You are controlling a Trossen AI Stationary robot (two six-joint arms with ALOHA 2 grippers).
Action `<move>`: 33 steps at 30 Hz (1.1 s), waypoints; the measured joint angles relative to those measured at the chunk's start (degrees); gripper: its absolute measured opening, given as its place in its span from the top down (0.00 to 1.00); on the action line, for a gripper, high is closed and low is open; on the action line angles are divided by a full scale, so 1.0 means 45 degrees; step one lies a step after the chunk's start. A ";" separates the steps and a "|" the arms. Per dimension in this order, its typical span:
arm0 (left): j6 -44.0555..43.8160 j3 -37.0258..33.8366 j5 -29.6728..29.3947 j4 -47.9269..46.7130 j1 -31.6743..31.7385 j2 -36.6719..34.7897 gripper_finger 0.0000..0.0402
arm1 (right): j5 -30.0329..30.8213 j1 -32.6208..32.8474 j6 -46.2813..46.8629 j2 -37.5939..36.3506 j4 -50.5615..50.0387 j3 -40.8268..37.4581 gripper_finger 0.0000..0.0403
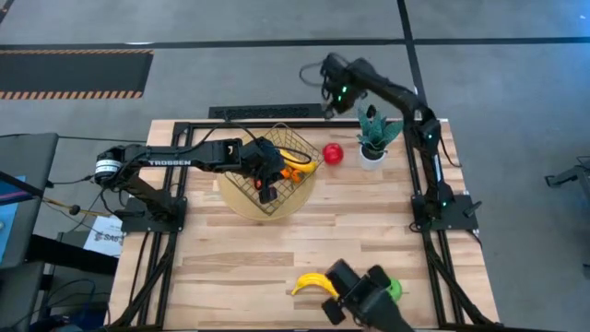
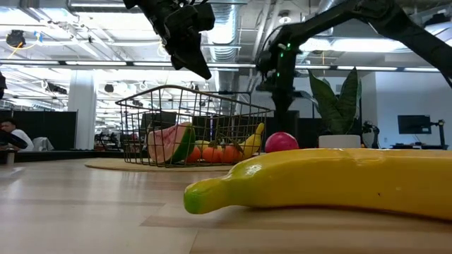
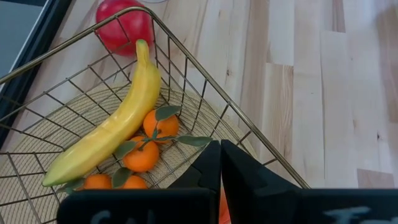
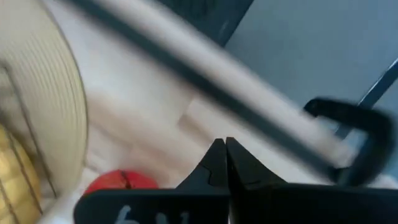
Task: Build produce basket
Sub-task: Put the red apple into the wire basket
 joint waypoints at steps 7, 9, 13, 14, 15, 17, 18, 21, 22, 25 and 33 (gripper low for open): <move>-0.0005 0.0000 0.0000 0.0000 0.0000 0.0000 1.00 | -0.0458 -0.0437 0.0595 -0.0009 0.0814 0.1407 1.00; -0.0010 0.0000 0.0000 0.0000 0.0000 0.0000 1.00 | -0.0970 -0.0482 0.0937 0.0015 0.1418 0.1179 1.00; -0.0016 0.0000 0.0000 0.0000 0.0000 0.0000 1.00 | -0.1862 -0.0221 0.1353 0.0024 0.2927 0.0278 1.00; -0.0019 0.0000 0.0000 0.0000 0.0000 0.0000 1.00 | -0.1946 -0.0076 0.1388 0.0035 0.3148 0.0059 1.00; -0.0019 0.0000 0.0000 0.0000 0.0000 0.0000 1.00 | -0.1990 0.0046 0.1404 0.0044 0.3206 -0.0122 1.00; -0.0029 0.0000 0.0000 0.0000 0.0000 0.0000 1.00 | -0.2036 0.0300 0.1482 0.0044 0.3347 -0.0547 1.00; -0.0038 0.0000 0.0001 0.0000 0.0000 0.0000 1.00 | -0.2046 0.0435 0.1497 0.0044 0.3409 -0.0789 1.00; -0.0049 0.0000 0.0005 0.0000 0.0000 0.0000 1.00 | -0.1851 0.0757 0.1394 0.0048 0.3185 -0.1444 1.00; -0.0049 0.0000 0.0005 0.0000 0.0000 0.0000 1.00 | -0.1557 0.0868 0.1396 0.0044 0.3249 -0.1647 1.00; -0.0049 0.0000 0.0010 0.0000 0.0000 0.0000 1.00 | -0.0796 0.1087 0.1391 0.0044 0.2872 -0.2140 1.00; -0.0049 0.0000 0.0087 -0.0006 0.0000 0.0000 1.00 | 0.0712 0.1397 0.1348 0.0034 0.1086 -0.3011 1.00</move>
